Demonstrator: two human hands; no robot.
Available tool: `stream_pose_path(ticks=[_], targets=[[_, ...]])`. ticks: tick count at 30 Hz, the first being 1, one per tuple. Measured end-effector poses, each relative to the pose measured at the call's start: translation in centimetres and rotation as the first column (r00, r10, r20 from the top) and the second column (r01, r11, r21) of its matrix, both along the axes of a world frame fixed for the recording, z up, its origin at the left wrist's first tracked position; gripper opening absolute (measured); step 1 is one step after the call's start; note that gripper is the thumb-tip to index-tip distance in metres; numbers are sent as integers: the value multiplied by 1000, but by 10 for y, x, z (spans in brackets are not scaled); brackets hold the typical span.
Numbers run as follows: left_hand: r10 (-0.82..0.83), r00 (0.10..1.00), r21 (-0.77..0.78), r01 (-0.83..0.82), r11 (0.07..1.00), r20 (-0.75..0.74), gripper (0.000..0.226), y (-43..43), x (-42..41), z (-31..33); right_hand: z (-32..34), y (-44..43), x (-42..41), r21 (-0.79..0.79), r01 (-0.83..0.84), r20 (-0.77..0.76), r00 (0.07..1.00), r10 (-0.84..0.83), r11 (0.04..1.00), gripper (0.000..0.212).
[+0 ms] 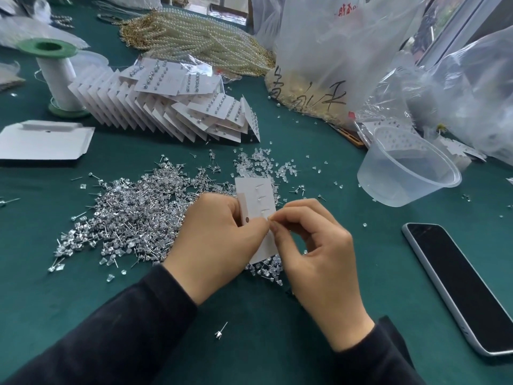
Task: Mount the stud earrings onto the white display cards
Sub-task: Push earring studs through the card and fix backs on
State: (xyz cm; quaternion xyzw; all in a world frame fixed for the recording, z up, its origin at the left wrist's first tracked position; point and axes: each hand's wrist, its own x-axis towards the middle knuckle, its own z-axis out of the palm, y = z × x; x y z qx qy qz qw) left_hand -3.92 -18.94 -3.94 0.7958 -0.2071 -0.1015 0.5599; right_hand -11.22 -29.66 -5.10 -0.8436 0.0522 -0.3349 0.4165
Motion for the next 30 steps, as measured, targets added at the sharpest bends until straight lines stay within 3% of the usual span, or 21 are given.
stream_pose_path(ticks=[8,14,25,28,30], targets=[[-41,999,-25,41,999,-19,45,0,0,1,-1,2,0,31,14,-6,1000,-14,999,5],[-83,989,-96,71,993,-124,42,-1,-2,8,1,0,-5,65,32,19,999,-33,997,4],[-73,996,46,71,996,43,36,1,-1,0,0,2,-5,-34,18,-67,998,-21,999,4],[-59,996,37,57,998,74,36,1,-2,-1,0,2,-4,-49,20,-76,997,-23,999,4],[-120,993,-53,119,991,-16,35,0,-1,2,1,1,-3,-23,33,-56,998,-34,999,4]])
